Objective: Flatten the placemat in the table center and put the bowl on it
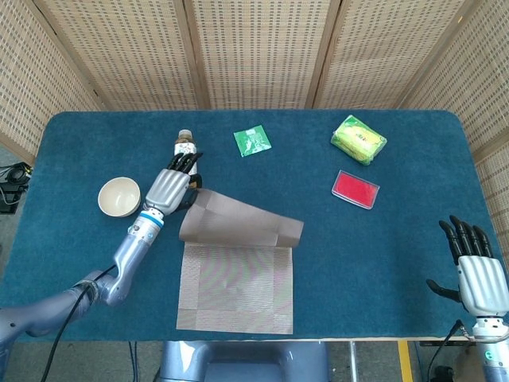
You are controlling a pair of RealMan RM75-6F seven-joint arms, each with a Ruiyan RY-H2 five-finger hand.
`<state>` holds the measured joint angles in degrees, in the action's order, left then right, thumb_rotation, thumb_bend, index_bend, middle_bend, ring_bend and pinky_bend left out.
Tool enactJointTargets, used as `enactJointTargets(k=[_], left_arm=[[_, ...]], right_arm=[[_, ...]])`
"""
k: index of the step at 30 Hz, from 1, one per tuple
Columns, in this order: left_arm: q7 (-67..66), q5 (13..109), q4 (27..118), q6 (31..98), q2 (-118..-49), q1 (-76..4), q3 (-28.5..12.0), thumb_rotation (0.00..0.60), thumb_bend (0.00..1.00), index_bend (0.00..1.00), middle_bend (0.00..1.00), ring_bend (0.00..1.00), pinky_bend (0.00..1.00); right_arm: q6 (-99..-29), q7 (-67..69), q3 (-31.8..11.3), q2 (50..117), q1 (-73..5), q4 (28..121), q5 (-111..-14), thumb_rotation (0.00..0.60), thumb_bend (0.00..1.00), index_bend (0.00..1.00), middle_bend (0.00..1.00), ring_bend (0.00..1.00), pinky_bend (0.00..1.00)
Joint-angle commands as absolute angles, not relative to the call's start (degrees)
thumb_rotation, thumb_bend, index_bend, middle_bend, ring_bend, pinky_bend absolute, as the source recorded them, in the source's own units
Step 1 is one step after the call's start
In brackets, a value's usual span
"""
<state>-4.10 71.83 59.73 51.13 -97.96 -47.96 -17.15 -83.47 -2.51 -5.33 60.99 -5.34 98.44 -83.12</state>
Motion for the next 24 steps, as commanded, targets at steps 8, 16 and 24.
enactJointTargets(k=[8, 16, 24], left_arm=[[-1.95, 67.58, 47.77, 51.29, -104.36, -50.19, -19.40, 0.600, 0.55, 0.73, 0.00, 0.00, 0.00], [-4.01, 64.91, 52.80, 52.31, -100.48, -48.55, -20.54, 0.600, 0.06, 0.00, 0.00, 0.00, 0.00], [-8.48, 65.11, 68.94, 58.35, -88.61, -43.40, -20.28, 0.600, 0.00, 0.00, 0.00, 0.00, 0.00]], right_arm=[[-83.42, -2.72, -5.38, 61.02, -5.33, 98.44, -82.75, 0.600, 0.00, 0.00, 0.00, 0.00, 0.00], [-83.57, -3.15, -5.13, 61.16, -5.28, 98.55, -83.22, 0.600, 0.00, 0.00, 0.00, 0.00, 0.00], [-83.26, -3.74, -4.73, 61.53, -5.51, 98.14, -83.95, 0.600, 0.00, 0.00, 0.00, 0.00, 0.00]])
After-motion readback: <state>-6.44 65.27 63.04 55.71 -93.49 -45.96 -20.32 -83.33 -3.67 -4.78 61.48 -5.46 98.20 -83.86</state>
